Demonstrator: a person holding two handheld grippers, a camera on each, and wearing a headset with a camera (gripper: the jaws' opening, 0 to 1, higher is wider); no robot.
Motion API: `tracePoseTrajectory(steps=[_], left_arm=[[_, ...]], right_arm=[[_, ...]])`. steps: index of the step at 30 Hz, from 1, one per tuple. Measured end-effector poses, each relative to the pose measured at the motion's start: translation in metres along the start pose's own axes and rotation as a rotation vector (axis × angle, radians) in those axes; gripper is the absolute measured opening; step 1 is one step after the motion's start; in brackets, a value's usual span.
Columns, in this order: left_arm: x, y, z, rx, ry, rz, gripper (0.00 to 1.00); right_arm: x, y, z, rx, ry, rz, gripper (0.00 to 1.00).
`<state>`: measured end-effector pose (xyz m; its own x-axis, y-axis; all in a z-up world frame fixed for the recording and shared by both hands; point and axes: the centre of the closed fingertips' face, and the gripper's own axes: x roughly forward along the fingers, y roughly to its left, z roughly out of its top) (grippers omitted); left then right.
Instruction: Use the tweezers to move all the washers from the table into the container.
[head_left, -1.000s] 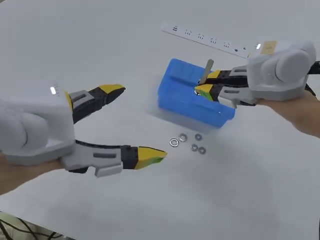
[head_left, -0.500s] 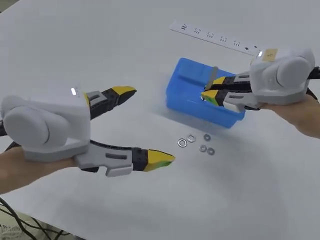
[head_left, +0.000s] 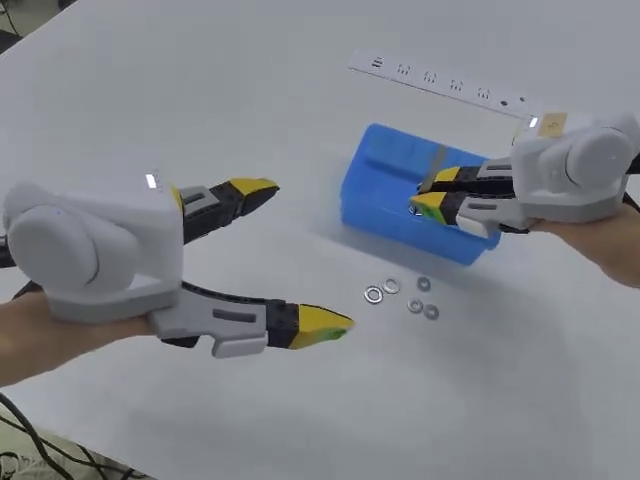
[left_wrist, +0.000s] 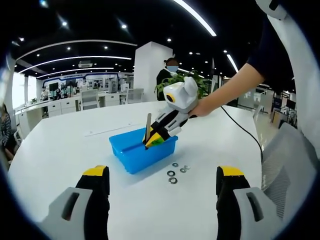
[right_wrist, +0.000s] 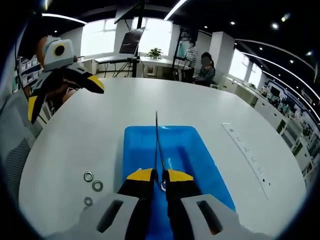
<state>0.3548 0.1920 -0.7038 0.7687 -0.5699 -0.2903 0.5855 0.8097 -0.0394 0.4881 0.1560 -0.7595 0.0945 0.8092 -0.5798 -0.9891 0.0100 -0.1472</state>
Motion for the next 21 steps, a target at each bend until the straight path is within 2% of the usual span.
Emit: tracePoseTrajectory(steps=[5, 8, 11, 13, 14, 15, 17, 19, 21], left_arm=[[0.001, 0.003, 0.005, -0.013, -0.004, 0.003, 0.94], [0.005, 0.002, 0.01, 0.007, -0.002, -0.012, 0.94], [0.016, 0.001, 0.021, 0.004, -0.008, -0.056, 0.94], [0.026, -0.005, 0.028, -0.016, 0.005, -0.14, 0.92], [0.03, -0.007, 0.033, -0.008, -0.001, -0.165, 0.89], [0.036, -0.007, 0.042, 0.028, -0.018, -0.191, 0.85], [0.048, -0.007, 0.053, 0.075, -0.032, -0.229, 0.85], [0.056, -0.006, 0.06, 0.069, -0.037, -0.256, 0.85], [0.064, -0.003, 0.068, 0.076, -0.043, -0.276, 0.79]], right_arm=[[-0.003, 0.002, 0.006, -0.004, -0.015, 0.005, 0.1], [-0.006, 0.001, 0.009, -0.009, -0.021, 0.002, 0.1], [-0.01, 0.001, 0.013, -0.013, -0.028, 0.0, 0.1], [-0.012, 0.001, 0.015, -0.023, -0.026, 0.0, 0.1], [-0.012, 0.001, 0.015, -0.026, -0.025, 0.0, 0.1], [-0.014, 0.002, 0.016, -0.029, -0.026, 0.0, 0.1], [-0.016, 0.002, 0.018, -0.027, -0.032, 0.0, 0.1], [-0.016, 0.003, 0.019, -0.03, -0.032, -0.001, 0.1], [-0.016, 0.004, 0.019, -0.035, -0.032, 0.003, 0.1]])
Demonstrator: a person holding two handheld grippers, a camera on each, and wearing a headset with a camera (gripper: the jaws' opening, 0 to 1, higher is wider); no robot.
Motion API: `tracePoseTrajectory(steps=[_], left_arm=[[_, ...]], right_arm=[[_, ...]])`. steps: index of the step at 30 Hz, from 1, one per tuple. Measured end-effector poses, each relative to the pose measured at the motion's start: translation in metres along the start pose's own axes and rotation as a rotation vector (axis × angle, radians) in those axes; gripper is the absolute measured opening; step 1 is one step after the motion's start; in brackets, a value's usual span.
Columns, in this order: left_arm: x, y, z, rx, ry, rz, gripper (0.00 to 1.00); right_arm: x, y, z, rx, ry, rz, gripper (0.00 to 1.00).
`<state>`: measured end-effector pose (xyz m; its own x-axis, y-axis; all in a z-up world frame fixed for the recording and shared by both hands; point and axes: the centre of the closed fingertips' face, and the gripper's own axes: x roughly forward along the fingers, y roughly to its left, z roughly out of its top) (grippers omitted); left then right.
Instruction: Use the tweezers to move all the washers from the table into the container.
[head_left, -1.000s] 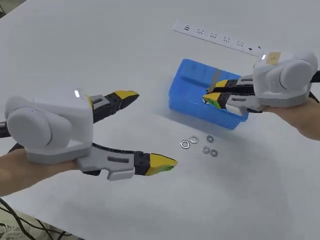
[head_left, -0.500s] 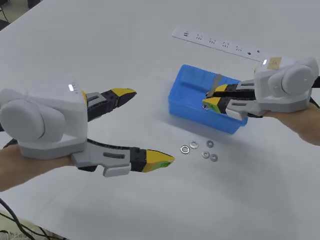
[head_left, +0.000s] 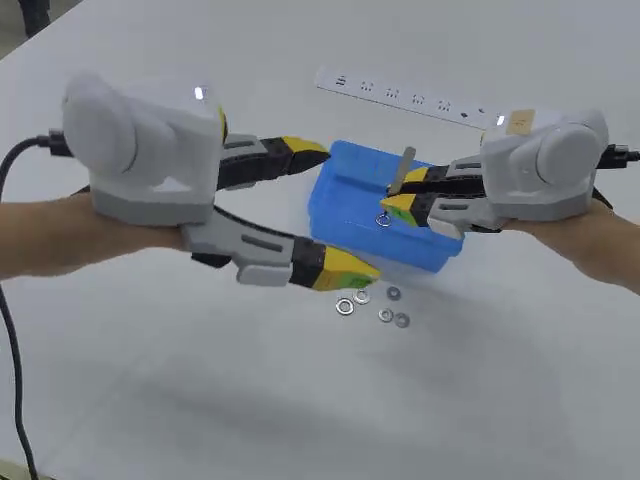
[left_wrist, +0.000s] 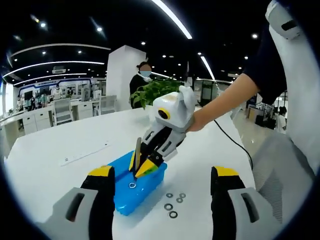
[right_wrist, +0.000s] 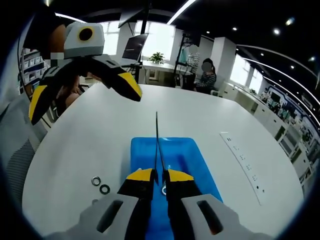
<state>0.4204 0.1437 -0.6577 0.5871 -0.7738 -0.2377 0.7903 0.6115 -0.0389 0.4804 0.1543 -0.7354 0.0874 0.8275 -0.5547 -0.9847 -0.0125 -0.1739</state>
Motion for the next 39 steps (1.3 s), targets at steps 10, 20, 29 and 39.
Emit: tracePoseTrajectory(steps=[10, 20, 29, 39], left_arm=[[0.022, 0.012, 0.009, 0.11, 0.017, -0.077, 0.55], [0.044, 0.02, 0.004, 0.167, 0.076, -0.132, 0.31], [0.049, 0.023, 0.004, 0.184, 0.119, -0.172, 0.19], [0.052, 0.018, -0.001, 0.262, 0.184, -0.242, 0.09]], right_arm=[[0.002, 0.003, 0.003, -0.006, -0.012, 0.018, 0.1], [0.003, 0.006, 0.002, -0.007, -0.013, 0.036, 0.1], [0.0, 0.004, -0.002, -0.005, -0.009, 0.033, 0.1], [-0.001, 0.008, -0.003, -0.021, -0.005, 0.047, 0.1]])
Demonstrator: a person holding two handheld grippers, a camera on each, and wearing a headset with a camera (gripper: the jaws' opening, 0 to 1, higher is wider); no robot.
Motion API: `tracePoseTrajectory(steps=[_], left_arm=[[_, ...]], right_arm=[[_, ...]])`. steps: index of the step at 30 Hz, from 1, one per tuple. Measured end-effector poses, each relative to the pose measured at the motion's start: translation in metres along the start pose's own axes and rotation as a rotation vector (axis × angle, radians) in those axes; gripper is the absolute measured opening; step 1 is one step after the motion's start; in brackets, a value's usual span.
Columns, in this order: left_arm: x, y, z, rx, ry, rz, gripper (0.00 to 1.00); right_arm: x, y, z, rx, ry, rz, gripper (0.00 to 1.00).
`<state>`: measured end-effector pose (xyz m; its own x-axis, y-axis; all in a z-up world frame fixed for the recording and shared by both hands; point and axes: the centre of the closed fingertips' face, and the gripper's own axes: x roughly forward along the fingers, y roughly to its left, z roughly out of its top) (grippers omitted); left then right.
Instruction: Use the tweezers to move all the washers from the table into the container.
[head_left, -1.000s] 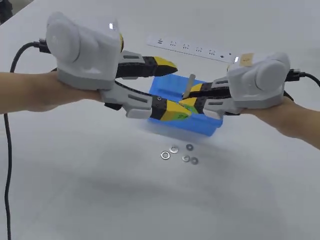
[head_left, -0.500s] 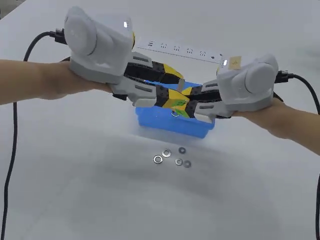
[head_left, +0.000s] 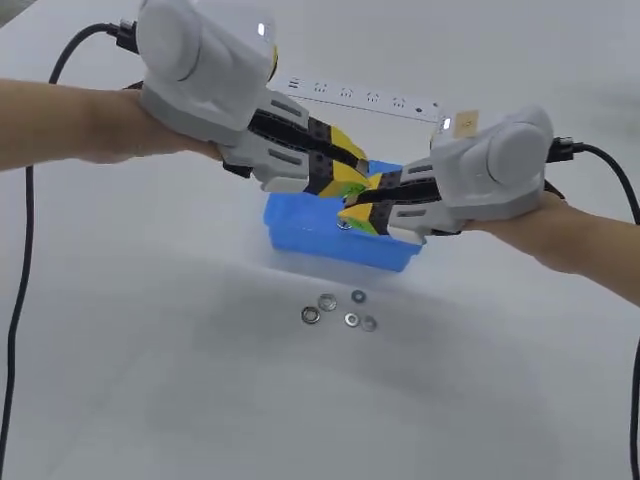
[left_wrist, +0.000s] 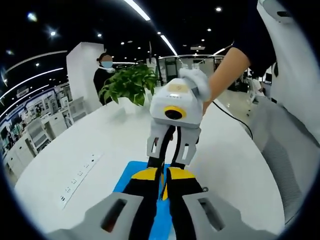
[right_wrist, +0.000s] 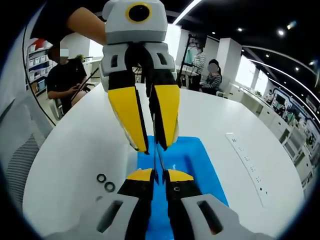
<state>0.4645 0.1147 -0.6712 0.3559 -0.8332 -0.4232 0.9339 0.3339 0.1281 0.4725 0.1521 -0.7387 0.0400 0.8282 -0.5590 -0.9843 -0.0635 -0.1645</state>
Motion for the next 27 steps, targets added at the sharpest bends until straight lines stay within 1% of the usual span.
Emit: tracePoseTrajectory(steps=[1, 5, 7, 10, 14, 16, 19, 22, 24, 25, 27], left_arm=[[0.0, 0.0, 0.0, 0.011, 0.006, 0.0, 0.07], [0.001, 0.001, 0.0, 0.028, 0.027, -0.024, 0.06], [0.001, 0.002, -0.001, 0.05, 0.043, -0.028, 0.05], [0.001, 0.003, 0.001, 0.051, 0.041, -0.028, 0.05], [0.001, 0.005, 0.001, 0.066, 0.052, -0.028, 0.05], [0.0, 0.006, 0.003, 0.073, 0.057, -0.026, 0.05], [-0.005, 0.007, 0.006, 0.07, 0.052, -0.02, 0.05], [-0.009, 0.006, 0.009, 0.074, 0.047, -0.013, 0.05], [-0.013, 0.003, 0.012, 0.075, 0.049, -0.01, 0.05], [-0.015, 0.002, 0.013, 0.075, 0.05, -0.008, 0.05], [-0.019, -0.001, 0.016, 0.075, 0.047, -0.005, 0.05]], right_arm=[[0.0, 0.001, 0.0, -0.002, -0.001, 0.003, 0.1], [0.0, 0.001, -0.002, -0.004, 0.003, 0.004, 0.1], [-0.001, 0.001, -0.002, -0.015, 0.008, 0.002, 0.11], [-0.001, 0.0, -0.001, -0.025, -0.003, -0.005, 0.11], [-0.001, -0.004, -0.001, -0.045, 0.01, -0.028, 0.12], [-0.003, -0.008, 0.002, -0.068, 0.014, -0.051, 0.15], [-0.006, -0.009, 0.006, -0.058, 0.002, -0.061, 0.22], [-0.009, -0.008, 0.005, -0.053, 0.012, -0.069, 0.26], [-0.012, -0.006, 0.002, -0.029, 0.023, -0.077, 0.32], [-0.013, -0.005, 0.002, -0.021, 0.019, -0.078, 0.34], [-0.019, 0.002, 0.002, 0.019, 0.004, -0.081, 0.37]])
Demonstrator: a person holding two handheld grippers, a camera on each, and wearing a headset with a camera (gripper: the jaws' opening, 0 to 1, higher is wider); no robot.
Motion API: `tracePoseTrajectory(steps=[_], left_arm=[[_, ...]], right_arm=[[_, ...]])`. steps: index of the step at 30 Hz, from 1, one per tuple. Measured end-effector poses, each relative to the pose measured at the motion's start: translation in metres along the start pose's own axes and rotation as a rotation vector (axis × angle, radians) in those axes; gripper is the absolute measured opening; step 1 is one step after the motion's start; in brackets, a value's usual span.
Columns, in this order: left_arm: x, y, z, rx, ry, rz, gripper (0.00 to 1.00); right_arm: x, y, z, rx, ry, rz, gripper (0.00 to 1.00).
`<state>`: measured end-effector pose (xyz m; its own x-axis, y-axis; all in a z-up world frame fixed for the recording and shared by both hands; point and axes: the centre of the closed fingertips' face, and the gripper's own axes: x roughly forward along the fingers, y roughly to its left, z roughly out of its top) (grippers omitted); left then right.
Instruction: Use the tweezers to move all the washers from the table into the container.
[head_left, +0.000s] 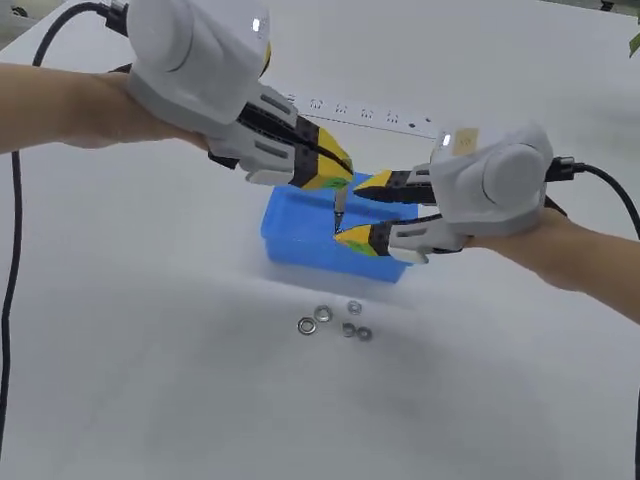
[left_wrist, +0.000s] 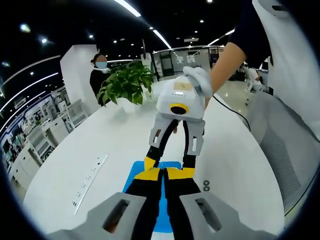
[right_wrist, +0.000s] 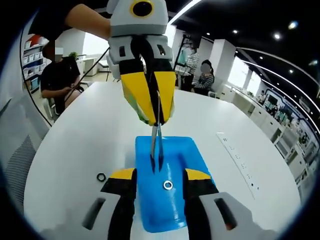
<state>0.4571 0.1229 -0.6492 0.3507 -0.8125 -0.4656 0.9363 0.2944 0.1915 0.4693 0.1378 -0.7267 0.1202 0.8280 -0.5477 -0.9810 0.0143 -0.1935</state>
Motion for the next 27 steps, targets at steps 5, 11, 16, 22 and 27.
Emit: tracePoseTrajectory(steps=[5, 11, 16, 22, 27], left_arm=[[-0.008, -0.007, 0.009, -0.006, -0.016, 0.007, 0.05], [-0.02, -0.016, 0.015, -0.014, -0.049, 0.014, 0.05], [-0.03, -0.023, 0.019, -0.007, -0.067, 0.033, 0.05], [-0.036, -0.04, 0.014, -0.011, -0.065, 0.031, 0.05], [-0.033, -0.05, 0.005, -0.048, -0.065, 0.038, 0.05]], right_arm=[[-0.016, 0.015, -0.006, 0.049, -0.002, -0.013, 0.55], [-0.043, 0.02, -0.009, 0.134, -0.05, -0.1, 0.67], [-0.063, 0.026, -0.028, 0.134, -0.022, -0.158, 0.75], [-0.087, 0.042, -0.055, 0.138, 0.01, -0.194, 0.86], [-0.092, 0.055, -0.057, 0.144, 0.002, -0.215, 0.96]])
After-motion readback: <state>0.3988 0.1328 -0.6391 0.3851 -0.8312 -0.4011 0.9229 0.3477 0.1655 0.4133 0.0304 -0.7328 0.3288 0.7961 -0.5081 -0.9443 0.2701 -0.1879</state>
